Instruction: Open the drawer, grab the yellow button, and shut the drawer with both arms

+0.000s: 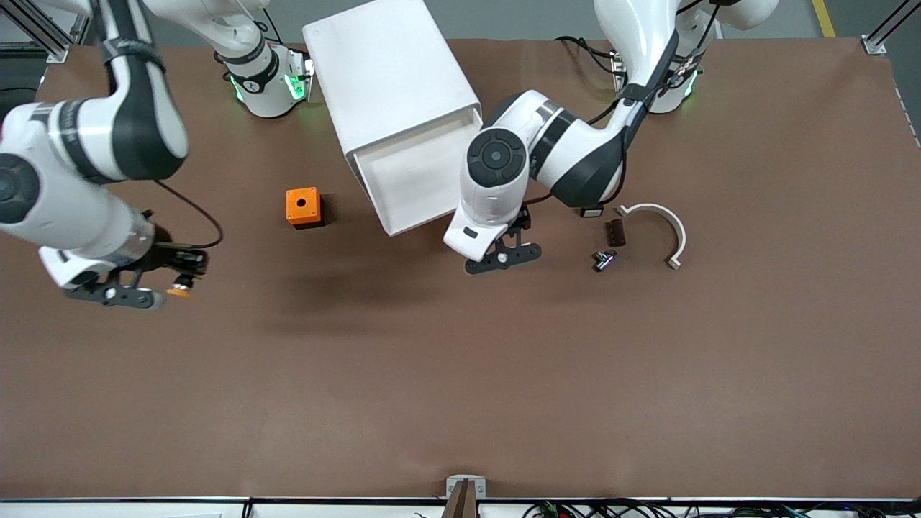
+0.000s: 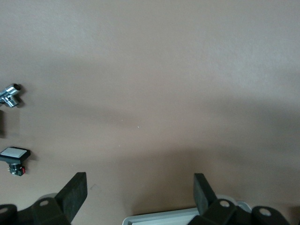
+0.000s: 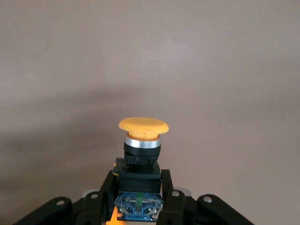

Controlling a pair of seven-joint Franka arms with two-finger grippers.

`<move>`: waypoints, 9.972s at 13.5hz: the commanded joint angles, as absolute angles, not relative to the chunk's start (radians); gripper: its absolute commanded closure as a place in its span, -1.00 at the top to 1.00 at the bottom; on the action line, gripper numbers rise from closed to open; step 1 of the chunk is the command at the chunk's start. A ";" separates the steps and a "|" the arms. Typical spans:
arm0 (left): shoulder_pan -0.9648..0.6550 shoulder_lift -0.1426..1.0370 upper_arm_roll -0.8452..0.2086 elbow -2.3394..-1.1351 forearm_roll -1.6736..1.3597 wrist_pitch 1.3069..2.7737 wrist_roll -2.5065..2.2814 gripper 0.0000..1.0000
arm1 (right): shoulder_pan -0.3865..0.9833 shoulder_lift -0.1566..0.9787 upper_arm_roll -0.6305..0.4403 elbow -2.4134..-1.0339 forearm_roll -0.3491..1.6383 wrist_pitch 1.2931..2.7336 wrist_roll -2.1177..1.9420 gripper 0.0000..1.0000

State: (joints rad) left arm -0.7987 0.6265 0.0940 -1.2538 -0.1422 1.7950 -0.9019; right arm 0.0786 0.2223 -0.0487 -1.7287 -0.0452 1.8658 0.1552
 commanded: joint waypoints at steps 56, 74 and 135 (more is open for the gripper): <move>-0.990 0.614 0.095 -1.362 -0.551 1.835 -1.229 1.00 | -0.057 0.064 -0.015 -1.618 0.020 1.597 -0.057 1.00; -0.516 0.185 0.129 -1.733 -0.347 1.818 -0.266 1.00 | -0.037 0.071 -0.018 -1.433 0.025 1.457 0.103 1.00; -0.017 -0.094 -0.040 -1.671 -0.006 1.713 -0.023 1.00 | -0.061 -0.153 -0.018 -1.572 0.032 1.362 0.049 1.00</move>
